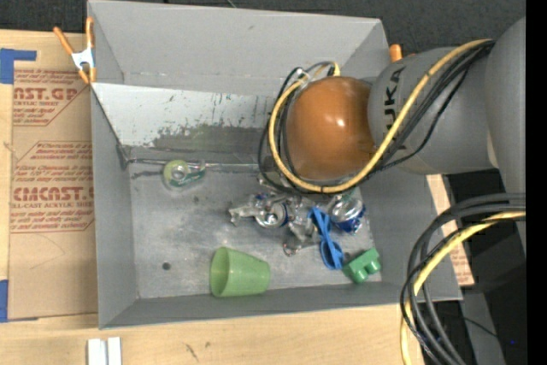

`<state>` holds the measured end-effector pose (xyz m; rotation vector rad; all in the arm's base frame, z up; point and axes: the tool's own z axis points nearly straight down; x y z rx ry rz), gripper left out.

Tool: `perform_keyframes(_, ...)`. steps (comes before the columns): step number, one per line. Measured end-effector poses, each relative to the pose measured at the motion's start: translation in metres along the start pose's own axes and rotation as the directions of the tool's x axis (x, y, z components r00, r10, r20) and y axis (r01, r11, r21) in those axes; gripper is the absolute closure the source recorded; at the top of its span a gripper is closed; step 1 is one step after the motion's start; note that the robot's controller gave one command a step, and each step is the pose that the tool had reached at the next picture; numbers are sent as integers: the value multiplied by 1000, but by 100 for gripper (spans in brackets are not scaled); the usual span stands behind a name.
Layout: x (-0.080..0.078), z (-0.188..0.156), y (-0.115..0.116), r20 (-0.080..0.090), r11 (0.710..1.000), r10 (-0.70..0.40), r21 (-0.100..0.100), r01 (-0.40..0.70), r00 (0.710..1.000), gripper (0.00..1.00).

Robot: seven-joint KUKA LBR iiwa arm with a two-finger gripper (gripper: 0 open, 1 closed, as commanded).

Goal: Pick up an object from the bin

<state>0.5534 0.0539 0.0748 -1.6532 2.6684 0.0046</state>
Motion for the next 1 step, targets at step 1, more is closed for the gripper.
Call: perform_keyframes(1, -10, -7, -35, 0, 996, -90, 4, 90, 996, 0)
